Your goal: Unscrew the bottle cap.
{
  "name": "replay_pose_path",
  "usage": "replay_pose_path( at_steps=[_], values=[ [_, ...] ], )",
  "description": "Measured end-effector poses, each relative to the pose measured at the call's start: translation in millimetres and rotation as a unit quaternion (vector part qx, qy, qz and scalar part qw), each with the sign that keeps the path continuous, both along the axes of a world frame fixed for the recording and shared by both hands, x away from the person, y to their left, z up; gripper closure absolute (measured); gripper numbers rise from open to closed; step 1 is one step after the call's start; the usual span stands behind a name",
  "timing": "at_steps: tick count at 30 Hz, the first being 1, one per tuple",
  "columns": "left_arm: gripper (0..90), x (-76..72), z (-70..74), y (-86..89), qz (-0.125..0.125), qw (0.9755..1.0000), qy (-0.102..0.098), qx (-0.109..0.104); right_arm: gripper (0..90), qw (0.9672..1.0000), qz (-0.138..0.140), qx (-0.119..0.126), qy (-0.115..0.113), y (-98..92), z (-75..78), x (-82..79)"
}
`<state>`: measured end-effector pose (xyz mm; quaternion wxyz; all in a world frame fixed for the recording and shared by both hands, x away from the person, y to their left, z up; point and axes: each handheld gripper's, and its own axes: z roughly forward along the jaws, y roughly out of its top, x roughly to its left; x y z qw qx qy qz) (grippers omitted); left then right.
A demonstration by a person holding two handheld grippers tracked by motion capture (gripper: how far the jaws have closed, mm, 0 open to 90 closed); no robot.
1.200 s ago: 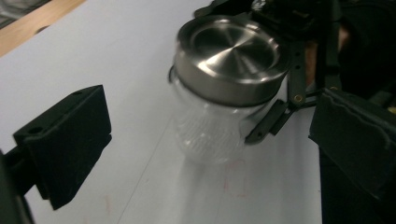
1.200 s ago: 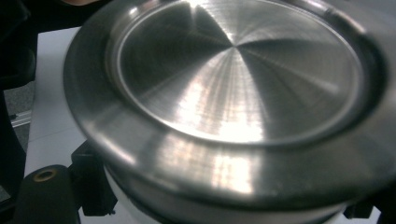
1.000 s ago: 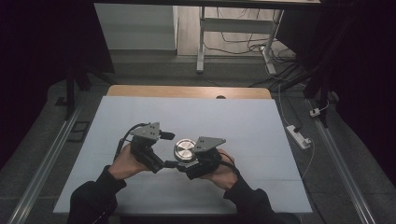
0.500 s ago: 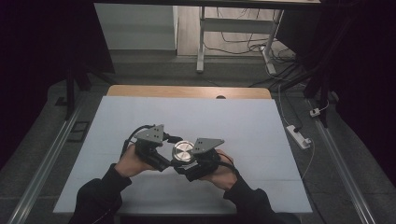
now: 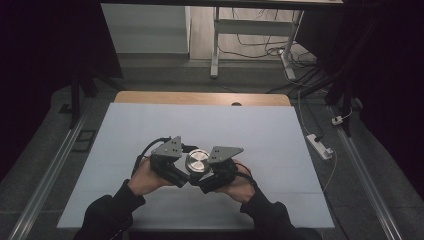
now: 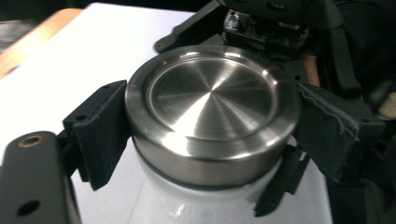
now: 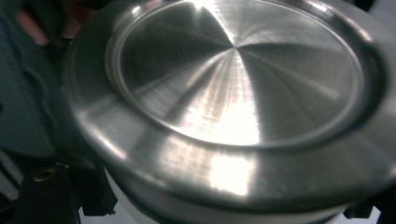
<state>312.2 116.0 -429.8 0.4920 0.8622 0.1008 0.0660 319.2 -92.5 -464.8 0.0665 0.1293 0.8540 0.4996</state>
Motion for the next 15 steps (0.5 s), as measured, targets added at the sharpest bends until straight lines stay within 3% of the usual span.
replay_pose_path(
  at_steps=[5, 8, 10, 12, 15],
  values=[
    [16.9, 8.3, -5.5, 3.7, -0.057, 0.9977, 0.026, -0.025, 14.7, 0.9995, 0.03, 0.0, 0.006, 3.9, 0.0, -4.2],
    [17.7, 8.2, -7.8, 1.8, -0.065, 0.9972, 0.027, -0.027, 14.8, 0.9991, 0.042, -0.006, 0.001, 5.5, -1.4, -5.6],
    [18.2, 6.2, -7.5, 0.6, -0.044, 0.9984, 0.025, -0.028, 14.8, 0.9993, 0.038, -0.007, 0.002, 5.7, -1.9, -5.8],
    [18.5, 3.1, -6.4, -3.1, -0.006, 0.9994, 0.022, -0.027, 14.8, 0.9997, 0.024, -0.008, 0.0, 4.9, -1.3, -4.1],
    [18.5, -3.1, -5.3, -12.0, 0.058, 0.998, 0.013, -0.022, 14.8, 0.9999, -0.006, -0.011, -0.005, 2.8, -0.5, -1.6]
  ],
)
